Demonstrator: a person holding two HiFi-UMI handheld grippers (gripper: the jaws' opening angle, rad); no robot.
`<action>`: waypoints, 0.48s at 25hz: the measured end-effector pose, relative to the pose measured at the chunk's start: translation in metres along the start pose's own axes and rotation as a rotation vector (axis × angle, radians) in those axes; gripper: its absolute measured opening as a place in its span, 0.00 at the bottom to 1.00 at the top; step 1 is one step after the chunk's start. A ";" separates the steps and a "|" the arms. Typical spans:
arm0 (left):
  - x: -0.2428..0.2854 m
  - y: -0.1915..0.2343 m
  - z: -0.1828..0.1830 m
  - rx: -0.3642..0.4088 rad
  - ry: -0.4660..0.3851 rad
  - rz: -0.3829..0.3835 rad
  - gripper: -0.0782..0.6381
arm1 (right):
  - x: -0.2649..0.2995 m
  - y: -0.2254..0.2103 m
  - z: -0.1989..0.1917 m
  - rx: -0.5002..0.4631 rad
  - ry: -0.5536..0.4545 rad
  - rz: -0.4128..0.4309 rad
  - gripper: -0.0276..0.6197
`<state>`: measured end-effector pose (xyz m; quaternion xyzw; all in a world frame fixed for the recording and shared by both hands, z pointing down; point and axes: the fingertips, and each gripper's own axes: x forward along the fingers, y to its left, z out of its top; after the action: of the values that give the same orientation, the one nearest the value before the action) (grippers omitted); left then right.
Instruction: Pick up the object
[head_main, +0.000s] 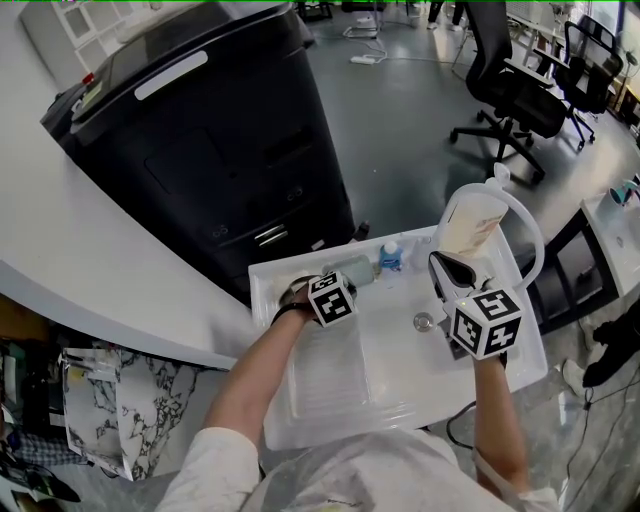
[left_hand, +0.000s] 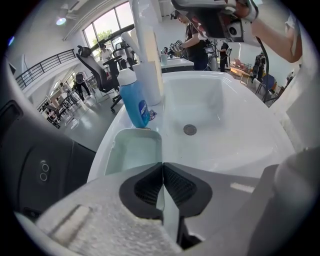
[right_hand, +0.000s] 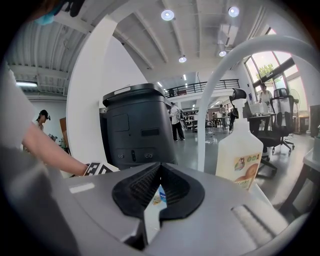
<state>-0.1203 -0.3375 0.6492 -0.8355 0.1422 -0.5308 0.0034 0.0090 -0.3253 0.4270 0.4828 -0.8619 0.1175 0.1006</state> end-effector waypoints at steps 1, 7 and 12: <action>0.000 0.000 0.000 0.000 0.000 0.000 0.13 | 0.000 0.000 0.001 -0.001 -0.001 0.002 0.05; -0.006 0.000 0.001 -0.006 -0.002 0.013 0.12 | 0.000 0.003 0.003 -0.001 -0.007 0.014 0.05; -0.014 -0.001 0.006 -0.021 -0.021 0.031 0.12 | -0.001 0.006 0.005 -0.003 -0.013 0.030 0.05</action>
<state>-0.1202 -0.3336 0.6341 -0.8388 0.1607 -0.5202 0.0041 0.0039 -0.3226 0.4214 0.4705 -0.8699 0.1144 0.0940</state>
